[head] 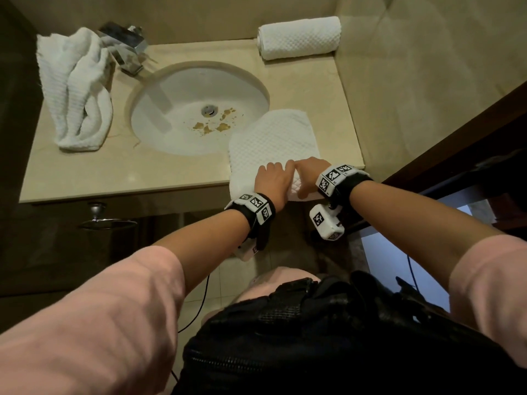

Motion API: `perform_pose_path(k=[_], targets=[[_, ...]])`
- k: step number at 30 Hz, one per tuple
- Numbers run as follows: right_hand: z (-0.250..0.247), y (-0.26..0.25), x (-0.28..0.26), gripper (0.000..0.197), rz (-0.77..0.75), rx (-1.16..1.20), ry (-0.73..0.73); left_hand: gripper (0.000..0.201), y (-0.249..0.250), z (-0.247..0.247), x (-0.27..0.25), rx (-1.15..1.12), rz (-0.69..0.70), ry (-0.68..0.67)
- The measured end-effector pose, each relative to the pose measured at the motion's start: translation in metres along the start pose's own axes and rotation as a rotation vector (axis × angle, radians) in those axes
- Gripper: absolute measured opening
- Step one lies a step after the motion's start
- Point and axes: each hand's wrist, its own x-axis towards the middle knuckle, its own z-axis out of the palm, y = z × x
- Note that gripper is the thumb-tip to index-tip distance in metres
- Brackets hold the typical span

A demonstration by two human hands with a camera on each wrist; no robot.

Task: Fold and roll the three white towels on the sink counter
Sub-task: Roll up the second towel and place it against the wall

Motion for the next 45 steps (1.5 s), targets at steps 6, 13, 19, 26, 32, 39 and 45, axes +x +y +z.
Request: perform_pose_path(k=[6,13,19,26,32,39,45], targets=[[0.012,-0.007,-0.007,0.074,-0.064,-0.117,0.306,0.072,-0.023,-0.012,0.013,-0.195,-0.026,-0.087],[0.014,-0.006,-0.005,0.061,-0.137,-0.207,0.423,0.076,-0.039,-0.029,0.031,-0.289,-0.001,-0.25],[0.0,0.002,0.006,0.067,-0.094,-0.191,0.302,0.085,-0.023,-0.018,0.025,-0.195,-0.024,-0.094],[-0.011,0.018,0.024,0.071,-0.13,-0.195,0.192,0.068,-0.012,-0.012,0.03,-0.102,-0.061,0.009],[0.005,0.034,0.028,0.084,-0.224,-0.199,0.389,0.086,-0.027,-0.035,0.061,-0.274,-0.084,-0.229],[-0.02,0.032,0.043,0.06,-0.218,-0.227,0.252,0.088,-0.017,-0.027,0.058,-0.183,-0.162,-0.175],[-0.032,0.03,0.051,0.063,-0.186,-0.126,0.099,0.064,-0.013,-0.014,0.05,-0.014,-0.12,-0.036]])
